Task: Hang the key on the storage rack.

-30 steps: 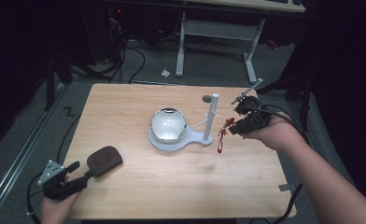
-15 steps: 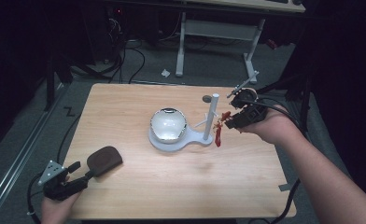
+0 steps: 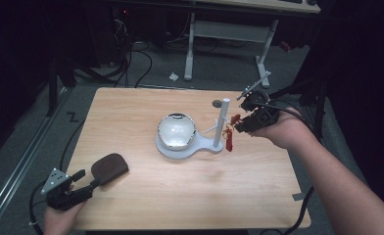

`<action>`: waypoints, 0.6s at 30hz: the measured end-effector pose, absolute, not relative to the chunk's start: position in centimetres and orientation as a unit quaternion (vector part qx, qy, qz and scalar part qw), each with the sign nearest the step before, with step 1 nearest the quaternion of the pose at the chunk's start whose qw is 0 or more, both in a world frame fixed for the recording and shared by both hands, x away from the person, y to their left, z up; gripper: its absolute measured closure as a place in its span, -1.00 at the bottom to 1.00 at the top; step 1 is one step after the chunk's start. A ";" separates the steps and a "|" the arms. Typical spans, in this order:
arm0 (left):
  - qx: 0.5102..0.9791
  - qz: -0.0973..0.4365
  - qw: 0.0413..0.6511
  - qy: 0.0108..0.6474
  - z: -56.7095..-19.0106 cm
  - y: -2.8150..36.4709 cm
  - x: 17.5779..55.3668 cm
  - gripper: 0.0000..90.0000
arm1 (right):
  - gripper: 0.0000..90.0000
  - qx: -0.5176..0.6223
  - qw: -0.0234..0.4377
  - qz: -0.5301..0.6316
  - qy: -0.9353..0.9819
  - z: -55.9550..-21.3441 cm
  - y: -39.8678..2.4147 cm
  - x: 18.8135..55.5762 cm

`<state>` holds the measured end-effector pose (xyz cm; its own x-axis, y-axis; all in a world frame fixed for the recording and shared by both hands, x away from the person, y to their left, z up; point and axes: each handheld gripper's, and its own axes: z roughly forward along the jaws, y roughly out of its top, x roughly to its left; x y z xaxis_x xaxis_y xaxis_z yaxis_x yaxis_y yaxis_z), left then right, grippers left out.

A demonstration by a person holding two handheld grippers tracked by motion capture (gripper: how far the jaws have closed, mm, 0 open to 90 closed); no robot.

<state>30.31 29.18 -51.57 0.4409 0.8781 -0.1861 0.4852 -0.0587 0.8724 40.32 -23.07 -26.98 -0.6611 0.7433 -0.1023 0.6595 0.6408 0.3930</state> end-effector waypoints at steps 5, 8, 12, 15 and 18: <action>0.698 0.203 0.482 0.488 -51.6 29.2 30.3 -0.36 | 0.51 0.391 0.130 0.166 0.896 -26.8 -22.8 40.2; 0.699 0.203 0.482 0.488 -51.6 29.2 30.3 -0.36 | 0.51 0.391 0.131 0.167 0.896 -26.7 -22.7 40.1; 0.700 0.202 0.481 0.487 -51.6 29.2 30.4 -0.36 | 0.52 0.389 0.132 0.167 0.896 -26.5 -22.7 40.0; 0.700 0.202 0.481 0.487 -51.6 29.2 30.4 -0.36 | 0.52 0.393 0.137 0.167 0.894 -26.3 -22.8 40.0; 0.701 0.202 0.481 0.487 -51.6 29.2 30.4 -0.36 | 0.52 0.396 0.139 0.169 0.892 -26.1 -22.9 40.0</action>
<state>30.36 29.17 -51.65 0.4438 0.8768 -0.1850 0.4885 -0.0636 0.8703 39.96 -22.93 -26.11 -0.6475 0.7534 -0.1148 0.6595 0.6295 0.4108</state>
